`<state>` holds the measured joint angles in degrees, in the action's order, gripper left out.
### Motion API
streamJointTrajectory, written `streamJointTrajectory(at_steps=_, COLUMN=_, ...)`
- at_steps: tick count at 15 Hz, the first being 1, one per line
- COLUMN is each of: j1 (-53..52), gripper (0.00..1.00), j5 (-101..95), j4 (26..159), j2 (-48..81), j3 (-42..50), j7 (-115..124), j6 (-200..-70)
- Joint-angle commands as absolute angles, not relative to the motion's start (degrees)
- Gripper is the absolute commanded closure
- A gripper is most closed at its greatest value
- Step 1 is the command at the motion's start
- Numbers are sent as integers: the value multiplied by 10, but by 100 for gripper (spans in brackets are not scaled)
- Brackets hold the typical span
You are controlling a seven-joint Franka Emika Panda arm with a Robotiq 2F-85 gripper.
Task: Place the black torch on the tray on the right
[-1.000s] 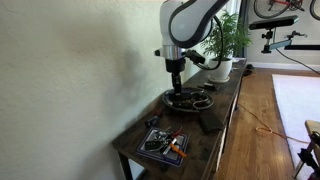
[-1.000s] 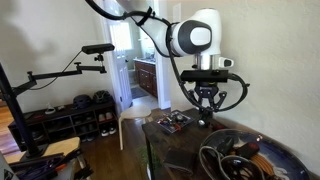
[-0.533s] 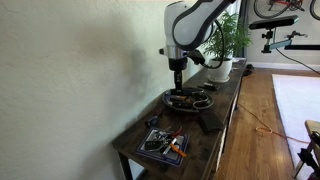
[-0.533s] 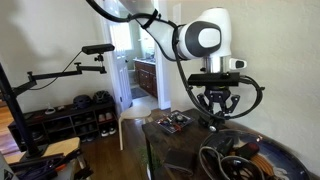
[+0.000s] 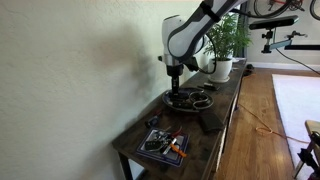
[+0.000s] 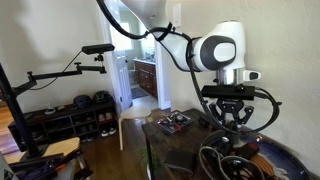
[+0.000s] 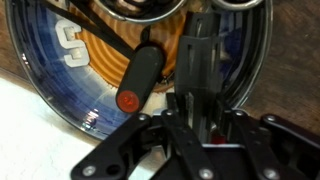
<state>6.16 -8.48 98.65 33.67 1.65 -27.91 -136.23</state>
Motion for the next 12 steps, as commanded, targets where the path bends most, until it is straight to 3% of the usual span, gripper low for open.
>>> streamJointTrajectory(at_steps=1, j1=68, gripper=87, j5=-99, j4=947, j2=366, j3=16, j7=-270, j6=-1364)
streamJointTrajectory(at_steps=7, j1=67, gripper=87, j5=-105, j4=930, j2=392, j3=19, j7=-269, j6=-1363)
streamJointTrajectory(at_steps=8, j1=68, gripper=37, j5=-103, j4=933, j2=389, j3=18, j7=-268, j6=-1361)
streamJointTrajectory(at_steps=9, j1=67, gripper=36, j5=-103, j4=937, j2=386, j3=18, j7=-267, j6=-1363)
streamJointTrajectory(at_steps=12, j1=60, gripper=17, j5=-103, j4=957, j2=362, j3=19, j7=-254, j6=-1353)
